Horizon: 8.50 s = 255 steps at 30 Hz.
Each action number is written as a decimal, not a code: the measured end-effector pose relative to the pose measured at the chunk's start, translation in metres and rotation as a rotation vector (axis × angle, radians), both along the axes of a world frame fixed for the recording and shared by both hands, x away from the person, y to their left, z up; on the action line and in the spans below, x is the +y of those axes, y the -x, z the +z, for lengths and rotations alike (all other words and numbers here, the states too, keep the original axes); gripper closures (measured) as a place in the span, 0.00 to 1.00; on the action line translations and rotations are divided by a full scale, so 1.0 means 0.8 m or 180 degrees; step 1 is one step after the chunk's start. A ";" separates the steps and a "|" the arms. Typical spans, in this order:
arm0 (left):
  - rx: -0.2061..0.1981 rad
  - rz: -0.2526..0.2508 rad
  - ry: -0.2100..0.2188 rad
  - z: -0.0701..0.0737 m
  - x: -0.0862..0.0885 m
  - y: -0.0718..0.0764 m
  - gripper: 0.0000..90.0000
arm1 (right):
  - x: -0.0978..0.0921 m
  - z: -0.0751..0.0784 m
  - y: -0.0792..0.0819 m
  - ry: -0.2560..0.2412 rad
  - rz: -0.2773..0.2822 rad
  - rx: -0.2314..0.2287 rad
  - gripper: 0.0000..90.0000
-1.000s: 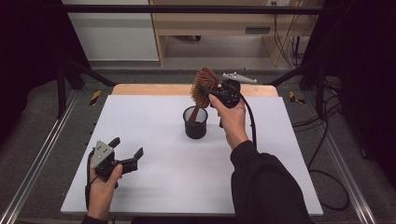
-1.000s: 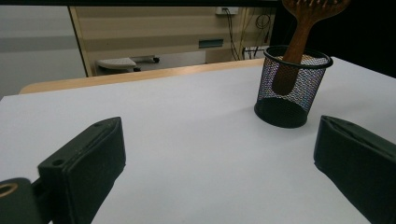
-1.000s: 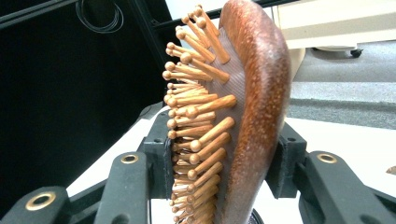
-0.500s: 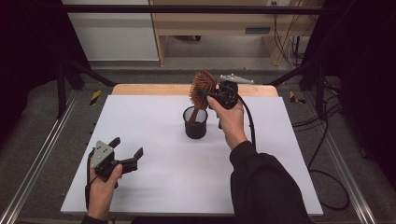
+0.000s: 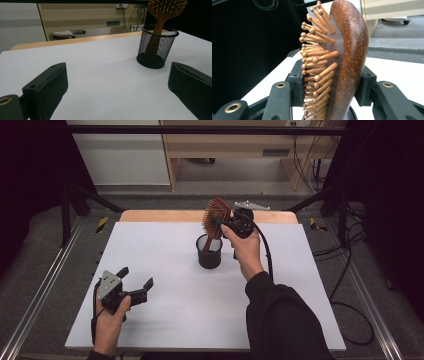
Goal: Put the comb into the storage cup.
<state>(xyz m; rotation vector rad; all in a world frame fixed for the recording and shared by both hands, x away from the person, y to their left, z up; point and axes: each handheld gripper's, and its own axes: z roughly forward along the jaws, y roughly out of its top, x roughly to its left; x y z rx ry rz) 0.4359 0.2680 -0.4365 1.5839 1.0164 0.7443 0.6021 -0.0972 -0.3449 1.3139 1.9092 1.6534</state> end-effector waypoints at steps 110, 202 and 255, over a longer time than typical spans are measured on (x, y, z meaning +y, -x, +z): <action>0.0061 -0.0059 -0.0027 -0.003 -0.004 -0.002 0.03 | -0.030 -0.037 -0.025 -0.0223 -0.0030 0.0342 0.50; 0.0067 -0.0068 -0.0065 -0.003 -0.005 -0.003 0.03 | -0.032 -0.024 -0.012 0.0180 -0.0054 0.0299 0.10; 0.0069 -0.0072 -0.0071 -0.003 -0.005 -0.002 0.03 | -0.053 -0.012 0.000 0.0264 -0.0213 -0.0018 0.08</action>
